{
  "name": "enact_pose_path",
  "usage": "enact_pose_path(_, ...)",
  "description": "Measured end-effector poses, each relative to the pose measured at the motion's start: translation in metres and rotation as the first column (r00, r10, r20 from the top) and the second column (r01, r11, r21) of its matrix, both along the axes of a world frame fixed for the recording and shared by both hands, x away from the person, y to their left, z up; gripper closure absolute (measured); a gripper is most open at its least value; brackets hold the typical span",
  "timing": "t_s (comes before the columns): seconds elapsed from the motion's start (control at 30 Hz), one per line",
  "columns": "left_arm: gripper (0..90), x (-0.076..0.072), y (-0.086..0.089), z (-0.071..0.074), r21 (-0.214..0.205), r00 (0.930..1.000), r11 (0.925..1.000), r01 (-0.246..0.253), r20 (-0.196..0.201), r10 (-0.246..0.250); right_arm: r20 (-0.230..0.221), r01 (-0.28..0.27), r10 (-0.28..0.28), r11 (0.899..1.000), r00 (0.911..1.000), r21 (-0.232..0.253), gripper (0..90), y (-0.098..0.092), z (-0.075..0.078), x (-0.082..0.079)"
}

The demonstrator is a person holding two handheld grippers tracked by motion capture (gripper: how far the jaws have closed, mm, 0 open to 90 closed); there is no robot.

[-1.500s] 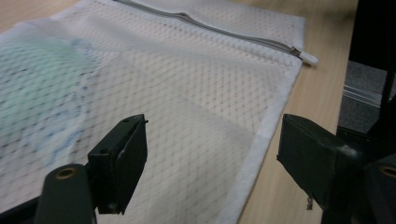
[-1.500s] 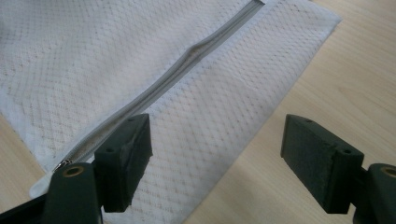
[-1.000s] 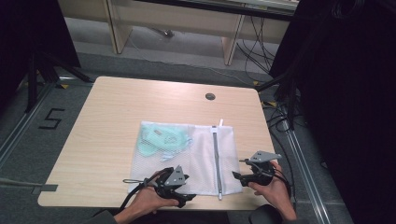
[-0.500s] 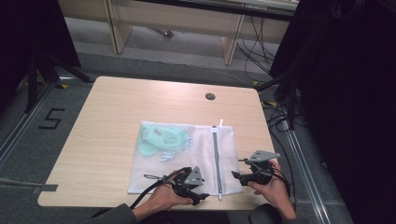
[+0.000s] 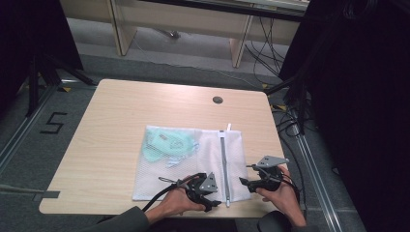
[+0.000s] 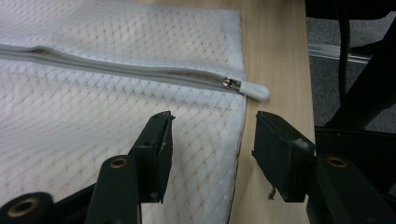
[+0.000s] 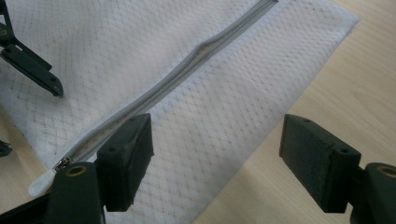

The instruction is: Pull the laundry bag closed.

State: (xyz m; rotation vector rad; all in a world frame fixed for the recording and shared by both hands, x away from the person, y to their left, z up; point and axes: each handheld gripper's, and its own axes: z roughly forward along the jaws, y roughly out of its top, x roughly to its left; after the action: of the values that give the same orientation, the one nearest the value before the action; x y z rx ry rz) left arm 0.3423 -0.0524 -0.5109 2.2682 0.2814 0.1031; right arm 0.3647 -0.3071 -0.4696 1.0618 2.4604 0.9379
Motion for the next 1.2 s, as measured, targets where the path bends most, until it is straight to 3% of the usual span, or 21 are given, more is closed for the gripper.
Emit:
enact_pose_path(0.03, 46.3, 0.001, -0.003, -0.001, 0.031, 0.9998, 0.9994, 0.017, 0.006, -0.017, 0.009, -0.007, 0.007, 1.000, 0.9999, -0.005, 26.7, 0.000, 0.000, 0.001)
enact_pose_path(0.23, 51.2, 0.003, -0.005, -0.002, 0.041, 1.0000, 0.9992, 0.005, -0.006, -0.004, -0.007, -0.002, 0.002, 1.000, 1.0000, -0.007, 26.7, 0.000, 0.000, 0.000)
enact_pose_path(0.33, 60.3, 0.005, -0.006, -0.002, 0.038, 1.0000, 0.9992, -0.006, -0.004, 0.007, 0.016, -0.021, 0.021, 1.000, 0.9997, -0.014, 26.7, -0.001, 0.000, 0.002)
enact_pose_path(0.37, 60.3, 0.006, -0.005, -0.002, 0.031, 0.9999, 0.9994, -0.015, -0.004, 0.015, 0.045, -0.008, 0.007, 1.000, 0.9990, 0.011, 26.7, 0.001, -0.004, 0.003)
enact_pose_path(0.4, 69.2, 0.006, -0.005, -0.002, 0.025, 0.9998, 0.9995, -0.018, 0.000, 0.018, 0.008, -0.014, 0.014, 1.000, 0.9999, -0.013, 26.7, 0.000, 0.000, 0.002)
enact_pose_path(0.43, 69.2, 0.007, -0.005, -0.003, 0.021, 0.9999, 0.9996, -0.016, 0.004, 0.016, 0.008, -0.014, 0.014, 1.000, 0.9999, -0.013, 26.7, 0.000, 0.000, 0.002)
enact_pose_path(0.47, 80.3, 0.006, -0.005, -0.002, 0.030, 0.9996, 0.9995, -0.013, 0.026, 0.012, 0.009, -0.013, 0.013, 1.000, 0.9999, -0.010, 26.7, 0.001, 0.000, 0.002)
enact_pose_path(0.53, 85.4, 0.006, -0.005, -0.002, 0.039, 0.9990, 0.9992, -0.010, 0.043, 0.008, 0.004, -0.013, 0.013, 1.000, 0.9999, -0.012, 26.7, 0.001, 0.000, 0.002)
enact_pose_path(0.67, 87.4, 0.014, 0.000, -0.001, 0.054, 0.9985, 0.9981, -0.027, 0.050, 0.025, 0.003, -0.017, 0.017, 1.000, 0.9999, 0.000, 28.2, 0.003, 0.000, 0.001)
enact_pose_path(0.7, 87.5, 0.017, 0.001, 0.000, 0.040, 0.9984, 0.9983, -0.044, 0.037, 0.042, 0.039, -0.033, 0.033, 0.999, 0.9987, 0.009, 28.8, 0.004, -0.002, 0.003)
enact_pose_path(0.73, 87.5, 0.017, 0.001, 0.000, 0.040, 0.9984, 0.9983, -0.044, 0.037, 0.042, 0.033, -0.032, 0.031, 0.999, 0.9990, 0.017, 29.8, 0.005, -0.003, 0.002)
enact_pose_path(0.77, 87.5, 0.022, 0.003, 0.002, 0.007, 0.9971, 0.9973, -0.073, 0.023, 0.073, 0.004, -0.049, 0.049, 0.999, 0.9988, 0.007, 30.2, 0.004, 0.000, 0.001)
enact_pose_path(0.83, 87.5, 0.025, 0.005, 0.004, 0.032, 0.9975, 0.9976, -0.061, 0.039, 0.060, 0.013, -0.033, 0.033, 0.999, 0.9994, 0.036, 30.4, 0.007, -0.003, 0.000)
enact_pose_path(0.87, 87.5, 0.028, 0.007, 0.004, 0.028, 0.9967, 0.9966, -0.078, 0.026, 0.077, 0.025, -0.066, 0.065, 0.998, 0.9975, 0.025, 32.8, 0.008, -0.002, 0.001)
enact_pose_path(1.0, 87.4, 0.029, 0.007, 0.002, 0.010, 0.9952, 0.9952, -0.098, 0.004, 0.097, -0.022, -0.086, 0.087, 0.995, 0.9960, 0.057, 36.8, 0.013, -0.001, -0.002)
enact_pose_path(1.03, 87.4, 0.029, 0.006, 0.001, -0.021, 0.9923, 0.9922, -0.123, -0.021, 0.122, -0.046, -0.144, 0.146, 0.988, 0.9882, 0.049, 41.3, 0.014, 0.001, -0.003)
enact_pose_path(1.07, 87.4, 0.032, 0.010, 0.004, 0.032, 0.9963, 0.9958, -0.085, 0.001, 0.085, -0.034, -0.154, 0.156, 0.986, 0.9871, 0.059, 42.7, 0.017, -0.001, -0.004)
enact_pose_path(1.1, 87.4, 0.032, 0.009, 0.004, 0.014, 0.9952, 0.9952, -0.097, -0.012, 0.097, -0.038, -0.186, 0.188, 0.981, 0.9814, 0.049, 43.4, 0.020, -0.001, -0.005)
enact_pose_path(1.13, 87.4, 0.030, 0.007, 0.003, -0.032, 0.9909, 0.9909, -0.131, -0.038, 0.129, -0.044, -0.212, 0.214, 0.976, 0.9759, 0.044, 44.2, 0.022, -0.001, -0.006)
enact_pose_path(1.17, 87.4, 0.031, 0.007, 0.004, -0.028, 0.9919, 0.9918, -0.124, -0.031, 0.124, -0.033, -0.238, 0.240, 0.970, 0.9702, 0.048, 45.1, 0.024, -0.002, -0.006)
enact_pose_path(1.2, 87.4, 0.031, 0.007, 0.004, -0.028, 0.9919, 0.9918, -0.124, -0.031, 0.124, -0.033, -0.238, 0.240, 0.970, 0.9702, 0.048, 45.1, 0.024, -0.002, -0.006)
